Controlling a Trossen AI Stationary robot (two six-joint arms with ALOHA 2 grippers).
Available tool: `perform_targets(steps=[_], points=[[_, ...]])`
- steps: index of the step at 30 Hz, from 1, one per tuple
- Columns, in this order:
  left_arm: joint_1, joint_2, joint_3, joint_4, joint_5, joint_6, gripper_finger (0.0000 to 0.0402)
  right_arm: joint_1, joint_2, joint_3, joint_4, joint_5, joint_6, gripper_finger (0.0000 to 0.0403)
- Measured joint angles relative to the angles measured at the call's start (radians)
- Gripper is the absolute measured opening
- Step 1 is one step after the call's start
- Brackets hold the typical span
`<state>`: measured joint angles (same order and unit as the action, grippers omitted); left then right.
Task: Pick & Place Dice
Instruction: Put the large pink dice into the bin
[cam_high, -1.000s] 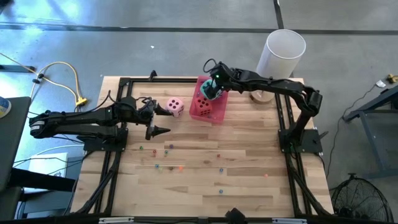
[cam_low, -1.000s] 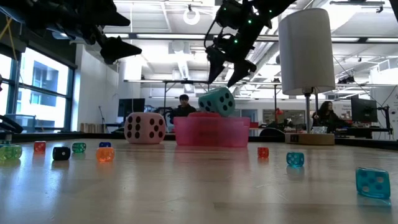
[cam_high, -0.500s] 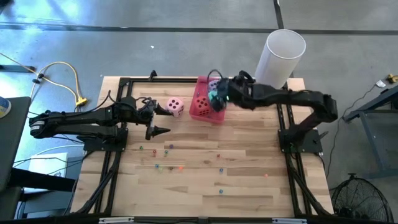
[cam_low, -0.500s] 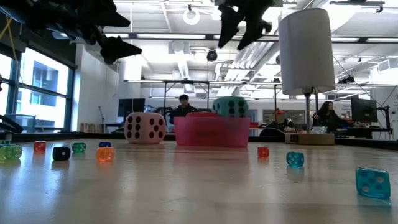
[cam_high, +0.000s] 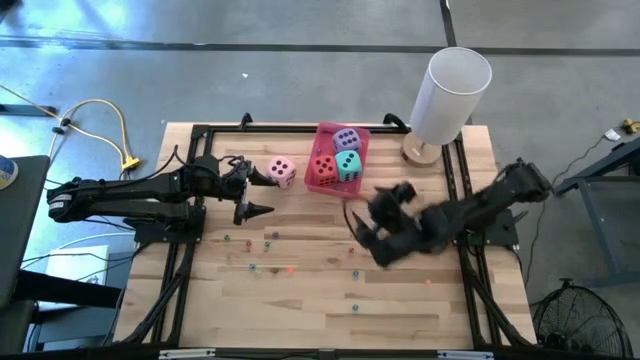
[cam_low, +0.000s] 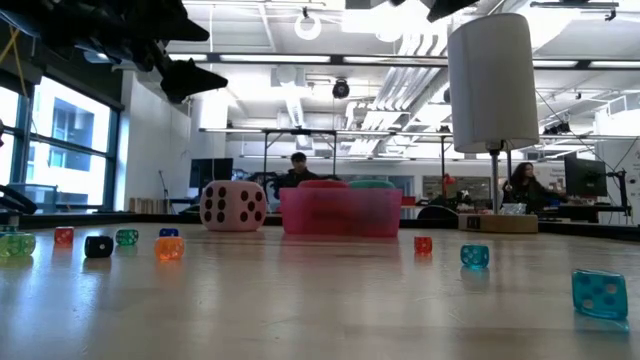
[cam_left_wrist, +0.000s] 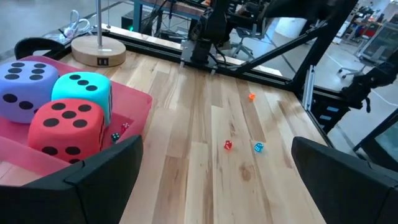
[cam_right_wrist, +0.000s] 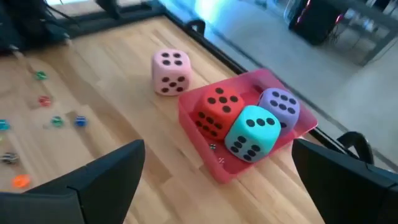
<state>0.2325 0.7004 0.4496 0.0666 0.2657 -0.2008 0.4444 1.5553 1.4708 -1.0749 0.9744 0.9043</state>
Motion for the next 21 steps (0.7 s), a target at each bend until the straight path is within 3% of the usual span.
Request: perform_targets(steps=[6, 10, 17, 21], points=[[0.0, 0.0, 0.0, 0.001, 0.0, 0.023, 0.04, 0.199, 0.021, -0.037, -0.109, 0.19, 0.26, 0.0398], [0.0, 0.0, 0.0, 0.025, -0.001, 0.012, 0.04, 0.274, 0.027, -0.115, -0.11, 0.242, 0.342, 0.0398], [0.0, 0.0, 0.0, 0.034, 0.028, -0.013, 0.04, 0.287, 0.025, -0.282, -0.062, 0.331, 0.537, 0.0398], [0.0, 0.0, 0.0, 0.034, 0.076, 0.008, 0.04, 0.262, 0.025, -0.364, 0.018, 0.358, 0.564, 0.0398]])
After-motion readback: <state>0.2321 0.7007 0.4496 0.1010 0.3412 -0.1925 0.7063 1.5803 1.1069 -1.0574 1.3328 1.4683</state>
